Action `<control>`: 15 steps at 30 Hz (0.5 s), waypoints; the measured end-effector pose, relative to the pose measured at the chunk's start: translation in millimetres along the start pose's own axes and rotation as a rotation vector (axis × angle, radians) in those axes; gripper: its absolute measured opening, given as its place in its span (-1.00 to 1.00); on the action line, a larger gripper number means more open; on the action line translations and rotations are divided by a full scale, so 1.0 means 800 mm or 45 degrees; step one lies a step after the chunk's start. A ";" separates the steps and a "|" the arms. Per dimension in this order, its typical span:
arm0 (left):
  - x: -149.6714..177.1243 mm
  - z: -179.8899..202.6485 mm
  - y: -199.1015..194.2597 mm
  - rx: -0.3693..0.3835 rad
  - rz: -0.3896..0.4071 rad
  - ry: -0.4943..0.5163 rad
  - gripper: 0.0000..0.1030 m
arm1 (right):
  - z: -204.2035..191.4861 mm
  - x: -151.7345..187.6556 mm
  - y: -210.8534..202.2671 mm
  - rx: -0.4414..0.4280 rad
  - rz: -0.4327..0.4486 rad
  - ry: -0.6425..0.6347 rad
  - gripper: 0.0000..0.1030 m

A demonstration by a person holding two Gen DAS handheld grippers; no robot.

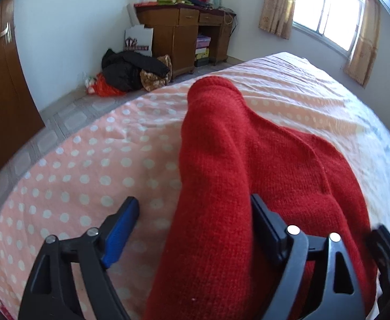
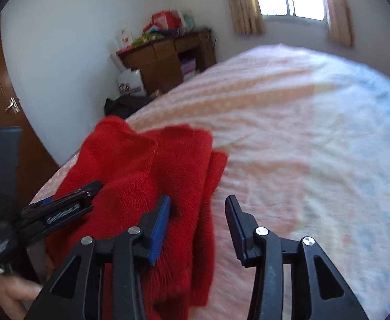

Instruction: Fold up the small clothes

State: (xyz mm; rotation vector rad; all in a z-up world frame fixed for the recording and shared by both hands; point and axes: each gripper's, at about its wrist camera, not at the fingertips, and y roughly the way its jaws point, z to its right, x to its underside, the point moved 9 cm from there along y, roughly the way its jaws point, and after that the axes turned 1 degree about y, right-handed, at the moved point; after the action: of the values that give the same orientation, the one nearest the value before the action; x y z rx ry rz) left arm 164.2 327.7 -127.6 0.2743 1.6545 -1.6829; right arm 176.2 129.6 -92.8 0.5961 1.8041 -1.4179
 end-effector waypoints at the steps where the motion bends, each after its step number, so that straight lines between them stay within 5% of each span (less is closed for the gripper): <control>1: -0.001 0.000 0.001 -0.001 0.000 0.001 0.71 | -0.004 0.000 -0.013 0.009 0.037 -0.027 -0.21; 4: -0.002 0.005 -0.001 -0.047 0.029 0.036 0.72 | -0.021 0.010 -0.037 -0.007 0.077 -0.074 -0.39; 12: 0.001 0.012 -0.004 -0.044 0.028 0.036 0.72 | -0.024 0.051 0.002 -0.056 -0.073 -0.018 -0.40; 15: 0.001 0.005 -0.005 0.039 -0.011 -0.018 0.71 | -0.018 0.052 0.006 -0.108 -0.131 -0.004 -0.40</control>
State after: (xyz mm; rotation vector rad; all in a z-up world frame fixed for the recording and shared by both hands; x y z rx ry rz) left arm 162.7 323.1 -124.5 0.2704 1.6228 -1.7143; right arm 150.9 140.9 -126.8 0.4633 1.9057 -1.4004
